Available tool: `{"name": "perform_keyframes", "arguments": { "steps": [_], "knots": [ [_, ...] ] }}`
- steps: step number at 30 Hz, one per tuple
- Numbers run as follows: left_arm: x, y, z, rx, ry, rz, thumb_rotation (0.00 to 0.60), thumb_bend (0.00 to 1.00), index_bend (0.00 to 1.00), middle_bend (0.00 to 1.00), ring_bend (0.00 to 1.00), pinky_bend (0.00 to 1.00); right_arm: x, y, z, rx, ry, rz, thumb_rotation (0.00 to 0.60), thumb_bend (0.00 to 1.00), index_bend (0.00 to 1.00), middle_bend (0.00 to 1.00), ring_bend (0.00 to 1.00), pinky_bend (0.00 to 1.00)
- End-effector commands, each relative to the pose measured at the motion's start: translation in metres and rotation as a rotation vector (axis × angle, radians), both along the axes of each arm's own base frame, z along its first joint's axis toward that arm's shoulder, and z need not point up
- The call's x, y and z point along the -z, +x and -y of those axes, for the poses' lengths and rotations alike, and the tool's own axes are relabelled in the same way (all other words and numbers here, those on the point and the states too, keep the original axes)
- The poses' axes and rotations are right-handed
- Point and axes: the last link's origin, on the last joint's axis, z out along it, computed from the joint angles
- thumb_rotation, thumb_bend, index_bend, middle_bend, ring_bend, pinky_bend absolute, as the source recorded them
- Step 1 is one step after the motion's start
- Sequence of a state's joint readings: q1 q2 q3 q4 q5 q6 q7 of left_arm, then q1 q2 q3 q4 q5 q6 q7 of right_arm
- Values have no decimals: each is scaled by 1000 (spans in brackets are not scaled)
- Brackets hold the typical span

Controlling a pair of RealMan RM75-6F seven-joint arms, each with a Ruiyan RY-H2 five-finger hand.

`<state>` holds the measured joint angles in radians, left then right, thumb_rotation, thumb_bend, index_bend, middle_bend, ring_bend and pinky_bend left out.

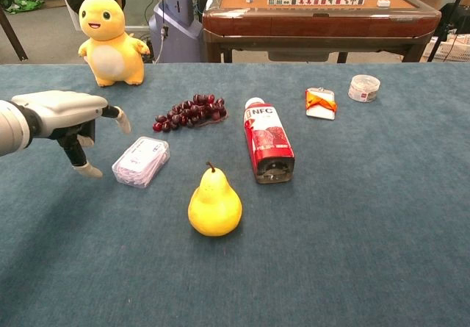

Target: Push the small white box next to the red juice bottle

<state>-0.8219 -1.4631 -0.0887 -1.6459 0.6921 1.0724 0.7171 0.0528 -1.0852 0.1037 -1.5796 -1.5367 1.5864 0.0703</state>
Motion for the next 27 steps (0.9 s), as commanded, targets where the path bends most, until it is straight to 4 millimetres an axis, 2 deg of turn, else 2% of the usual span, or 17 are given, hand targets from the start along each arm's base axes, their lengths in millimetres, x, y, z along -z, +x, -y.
{"name": "perform_keyframes", "arguments": {
  "steps": [1, 27],
  "knots": [
    [3, 2, -3, 5, 22, 11, 600, 124, 220, 1000, 978, 1000, 0, 0, 0, -1, -1, 1, 600, 211, 444, 312, 205, 369],
    [28, 20, -21, -3, 61, 27, 600, 112, 234, 1000, 983, 1000, -2, 0, -1, 1, -6, 8, 600, 211, 444, 312, 205, 370]
  ]
}}
